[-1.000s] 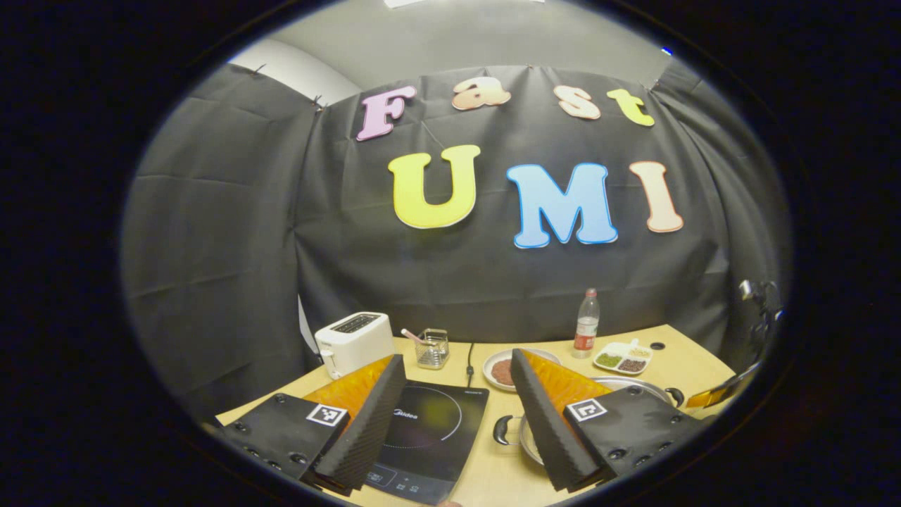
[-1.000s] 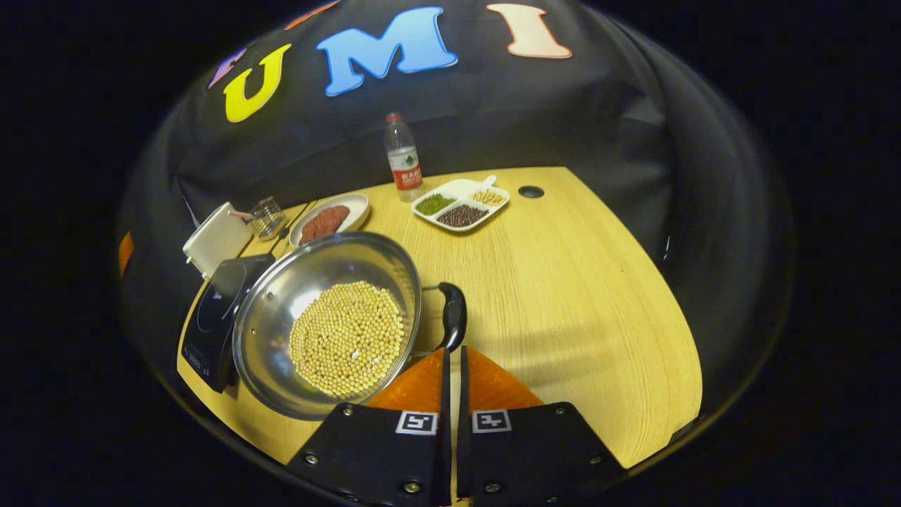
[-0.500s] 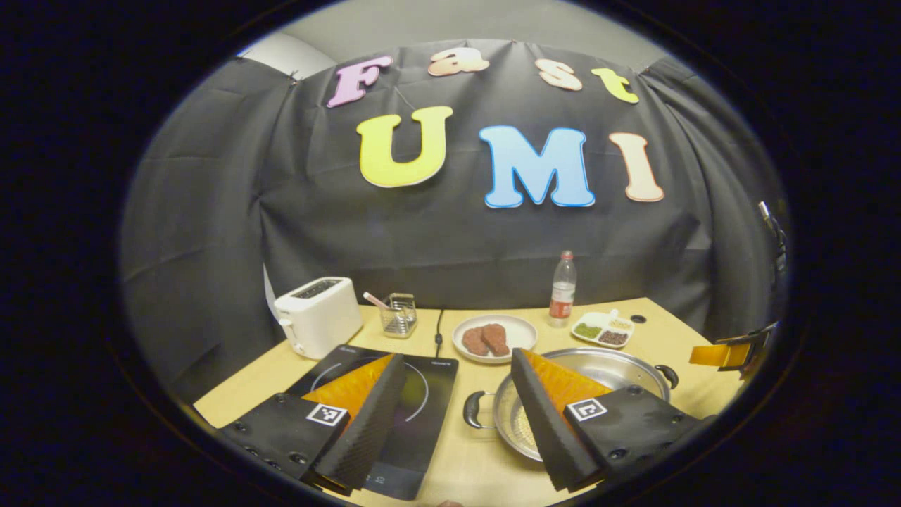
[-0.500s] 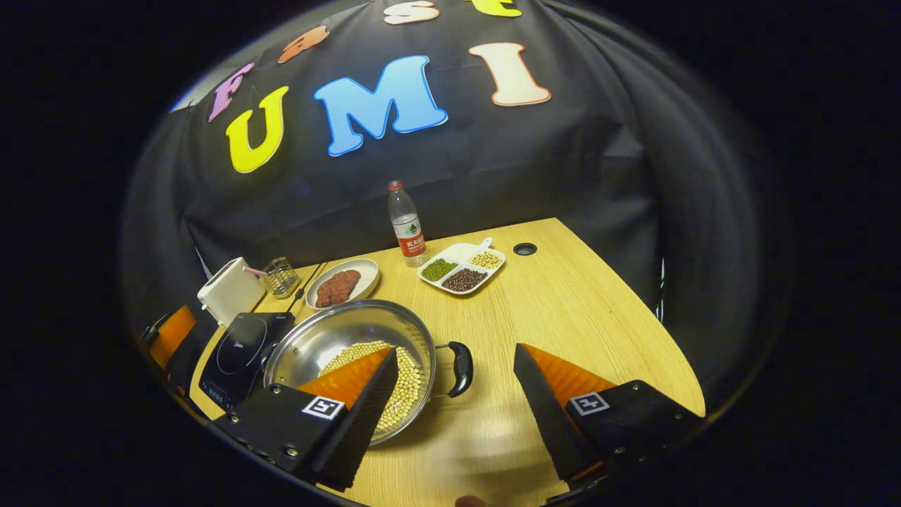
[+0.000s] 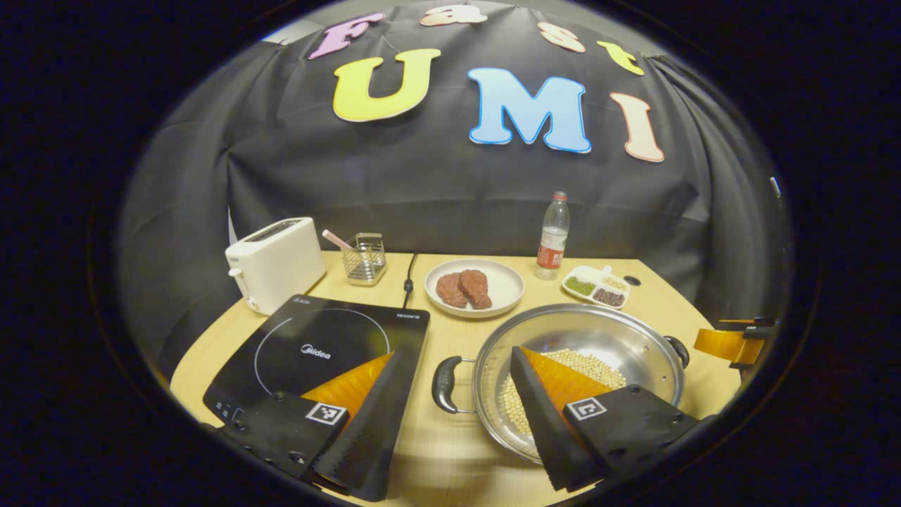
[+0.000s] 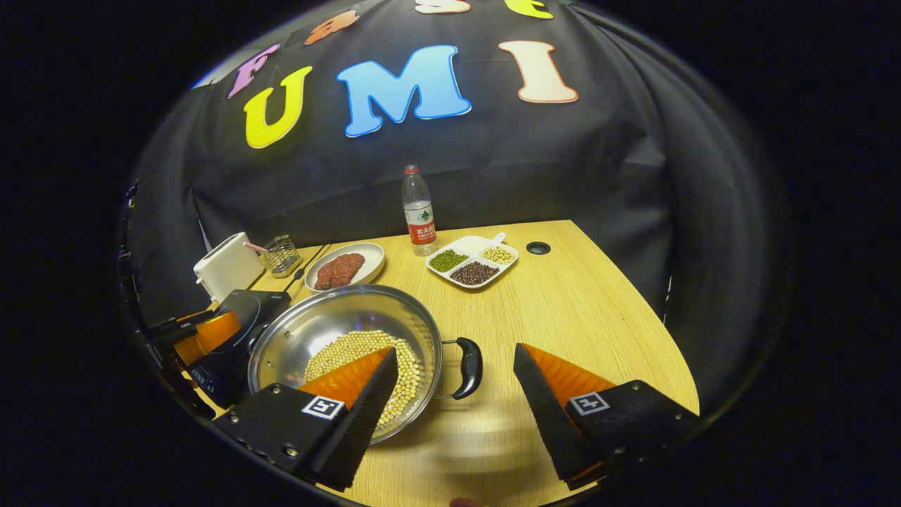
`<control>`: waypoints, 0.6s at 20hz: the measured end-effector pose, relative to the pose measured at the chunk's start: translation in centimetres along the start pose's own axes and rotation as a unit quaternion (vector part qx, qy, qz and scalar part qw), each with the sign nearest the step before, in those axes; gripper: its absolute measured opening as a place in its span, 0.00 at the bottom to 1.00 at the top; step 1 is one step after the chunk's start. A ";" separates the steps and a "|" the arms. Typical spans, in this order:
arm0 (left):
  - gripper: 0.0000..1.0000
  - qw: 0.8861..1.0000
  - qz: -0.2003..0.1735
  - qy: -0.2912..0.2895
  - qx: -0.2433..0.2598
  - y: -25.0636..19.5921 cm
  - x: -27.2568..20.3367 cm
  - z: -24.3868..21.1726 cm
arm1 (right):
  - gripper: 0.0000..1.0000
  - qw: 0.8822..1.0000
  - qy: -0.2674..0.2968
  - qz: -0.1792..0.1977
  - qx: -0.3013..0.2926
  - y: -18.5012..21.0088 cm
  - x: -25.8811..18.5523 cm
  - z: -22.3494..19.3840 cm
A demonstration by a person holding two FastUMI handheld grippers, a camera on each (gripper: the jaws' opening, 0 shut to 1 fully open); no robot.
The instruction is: First push the handle of the pot to place it horizontally, then grasp the pot with both hands and set it on the induction cooktop.
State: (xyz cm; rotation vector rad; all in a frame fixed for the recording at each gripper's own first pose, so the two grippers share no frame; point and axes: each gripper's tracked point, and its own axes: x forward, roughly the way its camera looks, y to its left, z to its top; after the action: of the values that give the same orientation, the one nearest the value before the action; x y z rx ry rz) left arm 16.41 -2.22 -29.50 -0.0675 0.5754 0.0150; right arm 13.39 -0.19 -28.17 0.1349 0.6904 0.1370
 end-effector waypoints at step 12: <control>0.98 0.997 0.029 0.067 -0.017 0.4 5.8 -5.5 | 1.00 0.999 0.040 -0.010 -0.011 -0.1 4.7 -2.8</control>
State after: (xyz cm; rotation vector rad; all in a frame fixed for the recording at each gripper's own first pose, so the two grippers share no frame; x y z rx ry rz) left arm 18.22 -2.21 -37.28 -0.0860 0.7108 0.0781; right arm 15.15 0.73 -33.24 0.1020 0.7702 0.1320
